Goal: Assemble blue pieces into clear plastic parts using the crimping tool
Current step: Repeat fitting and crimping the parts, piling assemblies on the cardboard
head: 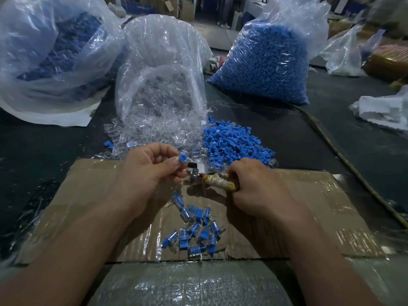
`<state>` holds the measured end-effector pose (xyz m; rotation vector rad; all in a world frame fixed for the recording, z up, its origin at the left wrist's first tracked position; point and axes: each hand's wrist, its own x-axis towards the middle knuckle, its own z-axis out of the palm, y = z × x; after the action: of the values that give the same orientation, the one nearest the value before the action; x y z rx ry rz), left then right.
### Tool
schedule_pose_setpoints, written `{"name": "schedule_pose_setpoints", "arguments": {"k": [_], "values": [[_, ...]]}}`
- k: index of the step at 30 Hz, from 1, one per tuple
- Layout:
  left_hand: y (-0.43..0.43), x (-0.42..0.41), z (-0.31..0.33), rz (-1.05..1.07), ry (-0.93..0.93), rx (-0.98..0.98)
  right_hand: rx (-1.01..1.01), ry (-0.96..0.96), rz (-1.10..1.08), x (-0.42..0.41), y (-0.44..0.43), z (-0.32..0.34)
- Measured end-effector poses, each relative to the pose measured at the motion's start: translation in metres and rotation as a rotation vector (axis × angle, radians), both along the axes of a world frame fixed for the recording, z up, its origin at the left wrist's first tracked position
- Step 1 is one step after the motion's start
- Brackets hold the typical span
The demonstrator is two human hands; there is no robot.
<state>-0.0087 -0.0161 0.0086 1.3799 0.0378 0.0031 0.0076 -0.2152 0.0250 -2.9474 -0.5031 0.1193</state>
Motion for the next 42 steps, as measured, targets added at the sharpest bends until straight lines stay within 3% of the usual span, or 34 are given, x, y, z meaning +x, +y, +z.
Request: {"name": "schedule_pose_setpoints", "arguments": {"k": [9, 21, 42], "values": [[-0.001, -0.001, 0.001, 0.085, -0.129, 0.074, 0.313, -0.085, -0.028, -0.005, 0.002, 0.007], [-0.006, -0.005, 0.007, 0.095, -0.173, 0.163, 0.323, 0.026, 0.024, -0.007, 0.007, 0.004], [-0.009, -0.009, 0.01, 0.209, -0.235, 0.35, 0.339, -0.026, 0.037, -0.009, 0.014, 0.002]]}}
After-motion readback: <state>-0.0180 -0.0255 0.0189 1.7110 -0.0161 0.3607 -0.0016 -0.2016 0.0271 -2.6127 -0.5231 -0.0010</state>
